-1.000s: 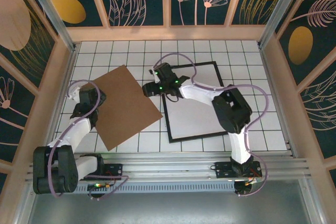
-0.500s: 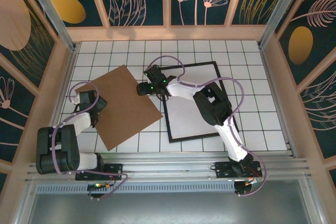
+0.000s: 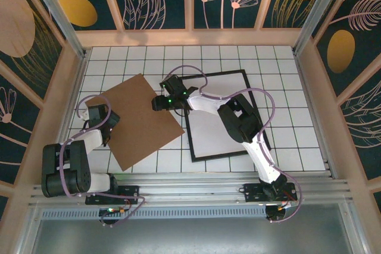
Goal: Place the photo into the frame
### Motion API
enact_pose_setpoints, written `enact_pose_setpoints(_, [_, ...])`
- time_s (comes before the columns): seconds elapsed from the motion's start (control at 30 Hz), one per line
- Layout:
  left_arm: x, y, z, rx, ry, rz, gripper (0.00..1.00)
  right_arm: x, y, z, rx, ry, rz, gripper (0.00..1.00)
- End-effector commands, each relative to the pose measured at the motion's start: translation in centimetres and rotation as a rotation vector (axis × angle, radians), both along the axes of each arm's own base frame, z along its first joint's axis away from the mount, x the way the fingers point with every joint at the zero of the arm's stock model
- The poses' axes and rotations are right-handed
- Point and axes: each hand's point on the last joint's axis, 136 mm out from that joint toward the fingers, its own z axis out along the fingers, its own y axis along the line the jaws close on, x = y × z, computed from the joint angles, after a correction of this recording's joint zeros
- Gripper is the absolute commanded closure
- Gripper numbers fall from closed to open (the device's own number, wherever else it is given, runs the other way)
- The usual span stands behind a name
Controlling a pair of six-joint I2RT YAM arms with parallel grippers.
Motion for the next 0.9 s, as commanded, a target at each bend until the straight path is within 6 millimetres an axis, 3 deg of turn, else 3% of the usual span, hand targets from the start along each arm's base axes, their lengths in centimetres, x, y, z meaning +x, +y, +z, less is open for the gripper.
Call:
enact_pose_setpoints(0.0, [2.7,-7.1,0.7,-0.318,-0.133,-0.228,0.12,0.1,-0.9,1.5,0.021,0.008,-0.040,0.34])
enact_pose_setpoints(0.2, [4.6,-9.1,2.8,-0.342,-0.202,-0.316,0.12,0.5,-3.5,2.1,0.020,-0.002,-0.135,0.35])
enact_pose_setpoints(0.33, [5.1,-8.9,3.2,-0.320,-0.206,-0.323,0.13,0.5,-4.7,1.8,0.014,-0.001,-0.178,0.36])
enact_pose_setpoints(0.57, [3.2,-4.2,1.7,-0.078,-0.059,-0.185,0.10,0.6,-5.0,1.4,0.013,0.006,-0.199,0.36])
enact_pose_setpoints(0.7, [2.2,-4.7,0.4,-0.101,-0.016,-0.198,0.09,0.7,-5.0,1.2,0.013,0.009,-0.200,0.36])
enact_pose_setpoints(0.87, [1.4,-5.1,0.4,-0.119,-0.017,-0.210,0.09,0.7,-4.9,1.2,0.012,0.010,-0.199,0.36])
